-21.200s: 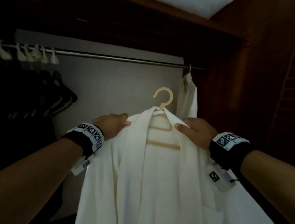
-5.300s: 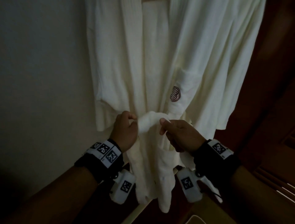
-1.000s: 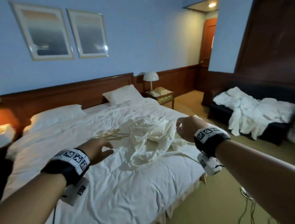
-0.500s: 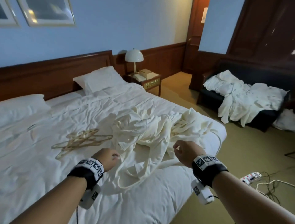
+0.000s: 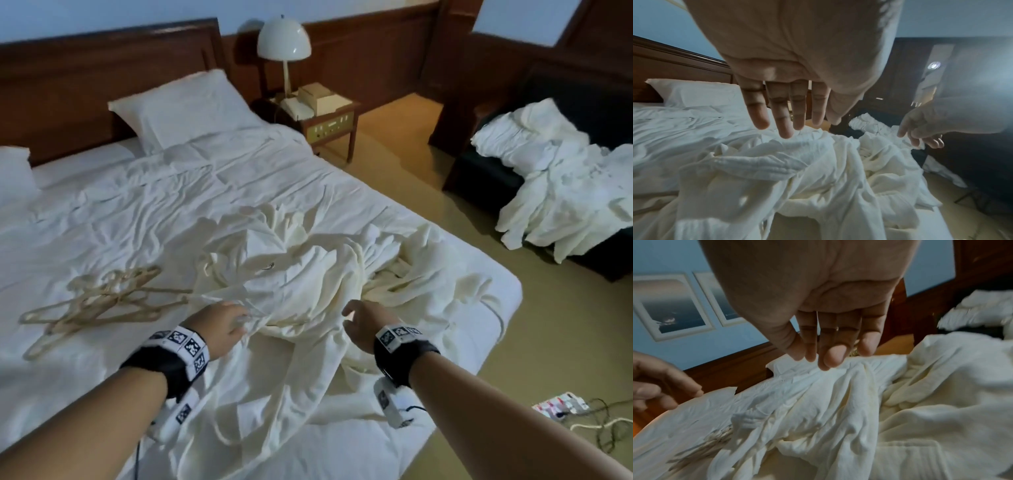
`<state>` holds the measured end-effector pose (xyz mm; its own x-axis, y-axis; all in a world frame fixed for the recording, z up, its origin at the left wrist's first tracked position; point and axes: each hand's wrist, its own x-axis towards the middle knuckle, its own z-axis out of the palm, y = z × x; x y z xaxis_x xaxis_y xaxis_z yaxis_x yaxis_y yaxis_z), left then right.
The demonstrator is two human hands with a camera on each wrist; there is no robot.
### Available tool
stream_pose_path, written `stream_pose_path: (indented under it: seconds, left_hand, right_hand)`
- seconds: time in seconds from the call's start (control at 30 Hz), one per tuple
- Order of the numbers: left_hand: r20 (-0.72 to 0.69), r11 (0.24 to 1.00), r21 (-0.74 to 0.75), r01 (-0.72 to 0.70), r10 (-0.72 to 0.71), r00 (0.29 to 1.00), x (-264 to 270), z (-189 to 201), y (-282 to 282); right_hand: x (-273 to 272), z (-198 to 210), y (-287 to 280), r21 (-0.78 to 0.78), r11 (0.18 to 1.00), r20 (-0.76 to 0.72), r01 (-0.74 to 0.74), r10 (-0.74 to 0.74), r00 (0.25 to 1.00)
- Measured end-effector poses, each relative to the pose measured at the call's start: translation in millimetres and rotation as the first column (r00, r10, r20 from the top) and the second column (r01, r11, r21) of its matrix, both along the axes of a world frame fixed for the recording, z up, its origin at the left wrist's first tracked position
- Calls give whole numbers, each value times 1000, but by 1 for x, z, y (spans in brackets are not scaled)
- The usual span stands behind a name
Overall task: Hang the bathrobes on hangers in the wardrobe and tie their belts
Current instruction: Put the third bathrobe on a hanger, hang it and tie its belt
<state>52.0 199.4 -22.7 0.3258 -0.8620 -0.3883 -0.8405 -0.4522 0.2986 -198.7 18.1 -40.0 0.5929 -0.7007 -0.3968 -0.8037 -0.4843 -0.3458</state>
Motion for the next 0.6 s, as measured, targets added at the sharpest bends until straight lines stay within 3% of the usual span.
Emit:
stream_pose_path:
  seconds: [0.23,0.4,0.53,0.6]
  left_hand:
    - [175,992,43,-120,111,978,23,-61,-111]
    - [208,971,189,-149,108,972,0,-105,-144]
    - [47,986,115,-121,116,992,-18,-107,-133]
    - [-14,986,140,-91,94,995,-32,-101,-119]
  right_hand:
    - [72,-79,-123,93,991,2,-99,99,995]
    - [88,-109,-157,188,975,51,-122,114,992]
    - [96,-113,-155,333,943,106,9,-47,993]
    - [102,-109,-145,468,875,98,122,-188,977]
